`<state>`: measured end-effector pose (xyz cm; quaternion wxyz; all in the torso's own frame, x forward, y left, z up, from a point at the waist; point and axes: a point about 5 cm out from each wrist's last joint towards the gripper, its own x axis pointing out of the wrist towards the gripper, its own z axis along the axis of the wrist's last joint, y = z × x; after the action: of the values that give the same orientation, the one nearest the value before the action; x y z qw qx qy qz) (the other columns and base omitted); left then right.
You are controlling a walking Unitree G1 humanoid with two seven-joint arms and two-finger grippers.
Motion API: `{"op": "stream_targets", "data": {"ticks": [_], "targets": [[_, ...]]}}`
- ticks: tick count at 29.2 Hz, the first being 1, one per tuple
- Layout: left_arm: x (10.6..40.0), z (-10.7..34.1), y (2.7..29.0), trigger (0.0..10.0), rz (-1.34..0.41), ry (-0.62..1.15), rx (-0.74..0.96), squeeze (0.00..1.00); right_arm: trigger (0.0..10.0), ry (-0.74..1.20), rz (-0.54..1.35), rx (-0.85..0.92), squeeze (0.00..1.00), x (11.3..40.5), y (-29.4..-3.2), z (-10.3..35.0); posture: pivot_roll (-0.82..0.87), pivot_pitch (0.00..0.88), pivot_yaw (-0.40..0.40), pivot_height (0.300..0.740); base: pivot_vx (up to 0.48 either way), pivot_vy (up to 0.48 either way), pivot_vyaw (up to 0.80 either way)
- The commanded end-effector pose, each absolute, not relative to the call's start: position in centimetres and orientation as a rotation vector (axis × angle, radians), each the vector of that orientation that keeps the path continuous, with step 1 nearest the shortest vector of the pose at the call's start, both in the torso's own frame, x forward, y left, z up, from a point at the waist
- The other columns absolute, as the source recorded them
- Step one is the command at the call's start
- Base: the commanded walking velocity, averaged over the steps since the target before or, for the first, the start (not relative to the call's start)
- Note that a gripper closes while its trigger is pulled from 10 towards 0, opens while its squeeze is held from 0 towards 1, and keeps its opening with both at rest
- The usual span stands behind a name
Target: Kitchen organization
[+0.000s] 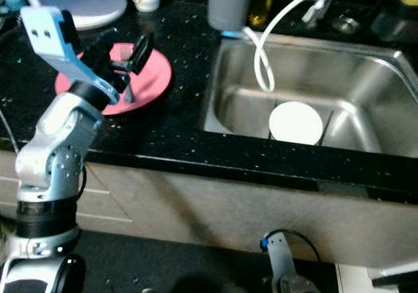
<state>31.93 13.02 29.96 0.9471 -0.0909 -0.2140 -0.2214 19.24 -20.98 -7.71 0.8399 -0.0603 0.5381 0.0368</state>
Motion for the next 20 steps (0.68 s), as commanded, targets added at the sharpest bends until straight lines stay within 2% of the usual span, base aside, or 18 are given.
{"op": "stream_targets", "data": {"ticks": [1, 7, 17, 20], "targets": [[31.8, 30.0, 13.0, 10.0, -0.454, -0.444, -0.177, 0.0, 10.0, 1.152, 0.067, -0.123, 0.0, 18.9, -21.2, -7.9, 0.08, 0.158, -0.048, 0.74, 0.307, 0.0, 0.0], [31.8, 30.0, 13.0, 10.0, -0.451, -0.443, -0.18, 0.0, 10.0, 1.151, 0.067, -0.123, 0.0, 18.9, -21.2, -7.8, 0.08, 0.16, -0.049, 0.74, 0.302, 0.0, 0.0], [32.2, 29.8, 13.9, 10.0, -0.367, -0.431, -0.203, 0.0, 10.0, 1.149, 0.066, -0.124, 0.0, 18.9, -21.3, -7.8, 0.08, 0.161, -0.05, 0.74, 0.0, 0.0, 0.0], [32.9, 29.5, 14.7, 10.0, -0.287, -0.355, -0.185, 0.0, 10.0, 1.15, 0.066, -0.126, 0.0, 19.0, -21.3, -7.8, 0.08, 0.164, -0.053, 0.74, 0.0, 0.0, 0.0]]}}
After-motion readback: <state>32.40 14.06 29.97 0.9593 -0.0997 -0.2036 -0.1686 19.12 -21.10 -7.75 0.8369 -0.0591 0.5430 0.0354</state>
